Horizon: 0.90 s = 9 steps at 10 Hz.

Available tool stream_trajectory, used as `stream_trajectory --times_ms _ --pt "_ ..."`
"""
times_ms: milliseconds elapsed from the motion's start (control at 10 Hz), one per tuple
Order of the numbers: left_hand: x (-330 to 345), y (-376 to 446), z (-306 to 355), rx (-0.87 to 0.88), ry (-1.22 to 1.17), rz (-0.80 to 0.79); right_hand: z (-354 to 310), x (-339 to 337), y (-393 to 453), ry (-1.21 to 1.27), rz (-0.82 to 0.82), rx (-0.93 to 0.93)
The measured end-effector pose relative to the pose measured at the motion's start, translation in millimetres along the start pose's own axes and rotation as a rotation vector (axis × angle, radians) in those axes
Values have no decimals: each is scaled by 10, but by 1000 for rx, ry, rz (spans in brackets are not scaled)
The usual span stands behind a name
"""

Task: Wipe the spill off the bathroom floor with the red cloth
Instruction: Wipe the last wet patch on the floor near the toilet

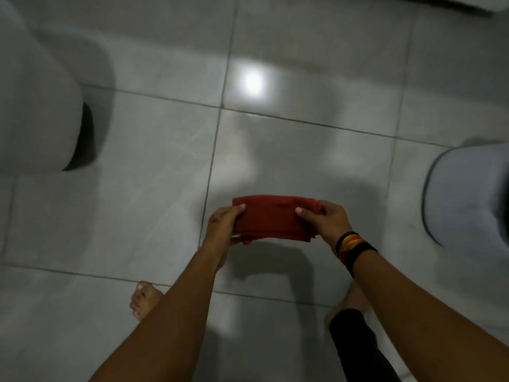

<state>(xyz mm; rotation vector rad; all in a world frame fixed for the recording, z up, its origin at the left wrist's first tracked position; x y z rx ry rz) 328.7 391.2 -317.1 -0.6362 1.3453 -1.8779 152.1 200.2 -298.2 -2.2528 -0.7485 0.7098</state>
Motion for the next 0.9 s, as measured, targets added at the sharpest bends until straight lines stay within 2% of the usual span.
stream_trajectory --times_ms 100,300,500,600,700,800,900 --pt "694 -485 497 45 110 -109 -229 -748 -304 148 122 39" --pt "2582 -1292 1273 218 320 -260 -391 -2336 -816 372 391 57" --pt "4609 -1648 1378 385 537 -347 166 -3551 -889 652 541 221" --pt "5507 -1658 1259 464 660 -429 408 -4034 -775 779 658 219" --pt "6197 -1572 1159 547 779 -434 583 -4418 -586 906 751 175" --pt "6611 -1497 1131 585 944 -404 604 -4643 -385 979 712 173" --pt "6658 -1558 1175 715 1102 -317 725 -4649 -497 862 618 277"
Point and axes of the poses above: each hand's wrist, its own y-axis towards the middle knuckle, its own x-axis out of the palm, z = x × y, the point moved 7 cm from there along y, towards the middle knuckle, and after that the axes turned 6 degrees about -x, right-handed, at the moved point
